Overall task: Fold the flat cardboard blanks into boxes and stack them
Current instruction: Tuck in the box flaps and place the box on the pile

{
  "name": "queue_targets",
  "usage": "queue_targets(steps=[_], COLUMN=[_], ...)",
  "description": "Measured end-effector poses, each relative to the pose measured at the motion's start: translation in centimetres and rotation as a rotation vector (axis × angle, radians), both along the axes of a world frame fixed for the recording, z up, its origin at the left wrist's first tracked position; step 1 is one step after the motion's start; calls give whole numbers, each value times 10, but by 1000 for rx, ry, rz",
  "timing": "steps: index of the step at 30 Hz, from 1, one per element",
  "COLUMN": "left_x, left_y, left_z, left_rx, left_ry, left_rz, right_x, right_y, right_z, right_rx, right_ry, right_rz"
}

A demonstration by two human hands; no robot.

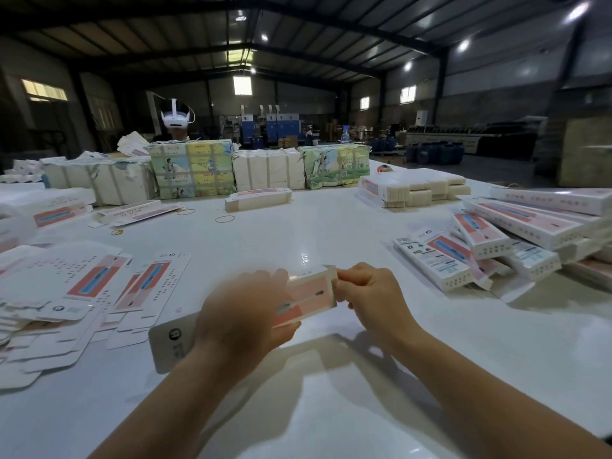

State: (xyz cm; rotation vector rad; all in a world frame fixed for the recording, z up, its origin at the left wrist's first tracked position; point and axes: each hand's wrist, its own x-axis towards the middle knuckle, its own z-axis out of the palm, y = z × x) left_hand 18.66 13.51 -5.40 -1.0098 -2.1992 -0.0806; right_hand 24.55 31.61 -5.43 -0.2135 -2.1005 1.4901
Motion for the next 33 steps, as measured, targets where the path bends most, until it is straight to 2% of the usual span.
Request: queue_targets(steps=[3,8,12,15,19,22,25,26,30,33], left_x=[0,2,5,7,6,1,-6,-8,-12,-14], left_y=[-1,1,4,5,6,2,-6,-9,-15,-15], left_z=[-1,-2,-3,-3,-3,0,2,2,-1,-3], left_rx=[-30,-46,-30,-26,-22,-24,13,31,27,38], left_ry=[-23,-63,-93,-90,-84,-64,-119,-150,-264,-441], left_rz=[14,5,6,3,7,28,65,62,-46,-102], right_x=[1,4,5,6,6,2,3,3,2,-1], right_y=[-3,-5,-11,-13,-16,-16,-16,-15,-14,-12], right_z=[-2,-3,-7,-5,-7,-8,-6,-6,-9,-13], right_rx=[200,282,677,828,816,684,543,602,1086,1254], right_ry=[-18,3,89,93,82,76,106,124,86,52], right_rz=[-29,-84,-205,-217,-192,-114,-59,-58,80,177])
